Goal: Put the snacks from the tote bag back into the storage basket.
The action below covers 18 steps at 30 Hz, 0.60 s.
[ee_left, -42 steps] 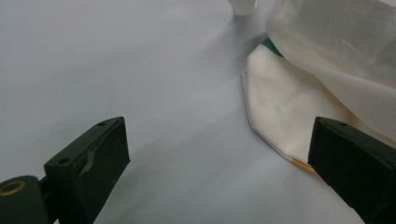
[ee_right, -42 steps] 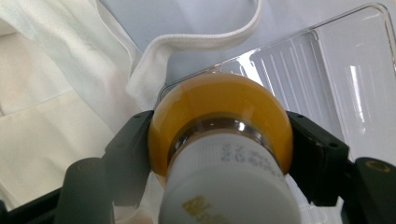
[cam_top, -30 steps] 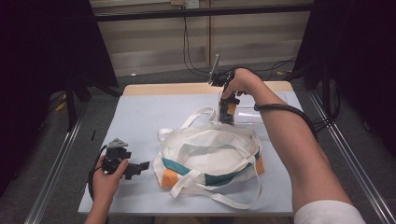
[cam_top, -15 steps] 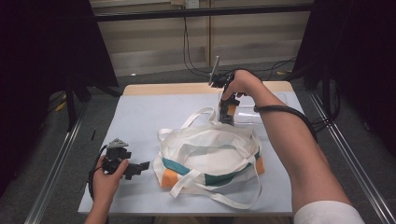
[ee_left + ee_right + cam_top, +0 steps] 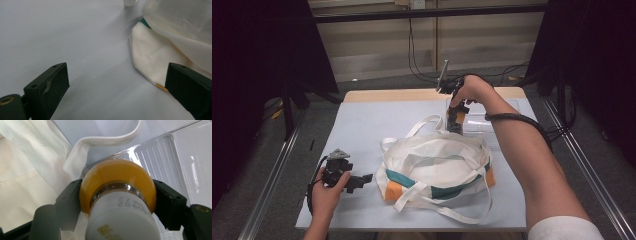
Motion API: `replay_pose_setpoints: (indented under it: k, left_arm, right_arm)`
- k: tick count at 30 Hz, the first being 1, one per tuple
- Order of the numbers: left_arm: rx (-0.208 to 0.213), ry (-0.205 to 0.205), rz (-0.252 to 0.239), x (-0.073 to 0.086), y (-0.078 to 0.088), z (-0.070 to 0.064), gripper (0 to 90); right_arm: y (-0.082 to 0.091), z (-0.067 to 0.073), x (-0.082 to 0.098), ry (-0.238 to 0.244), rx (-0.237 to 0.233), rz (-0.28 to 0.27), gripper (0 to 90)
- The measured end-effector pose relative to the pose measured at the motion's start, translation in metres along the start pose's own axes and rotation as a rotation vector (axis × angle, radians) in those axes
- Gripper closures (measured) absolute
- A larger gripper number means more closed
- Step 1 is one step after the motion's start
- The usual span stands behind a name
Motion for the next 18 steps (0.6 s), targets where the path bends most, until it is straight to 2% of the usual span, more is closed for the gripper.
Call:
replay_pose_setpoints:
  k: [5, 18]
  left_arm:
    - [0.003, 0.005, -0.012, -0.0011, 0.0009, 0.0, 5.0]
    - [0.0, -0.001, -0.006, -0.0012, 0.0017, 0.0011, 5.0]
  right_arm:
    - [0.0, -0.0002, -0.0003, -0.005, 0.005, -0.003, 30.1]
    - [0.0001, -0.0008, 0.0019, -0.021, 0.015, -0.019, 27.8]
Point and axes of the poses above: each handheld gripper's, and its own axes: y roughly backward along the jaws, x roughly out of its underside, z roughly to its left, the point moved 5 cm from there along -y, roughly forward along the jaws, and after that the axes turned 14 degrees about y, right-handed, at the moved point
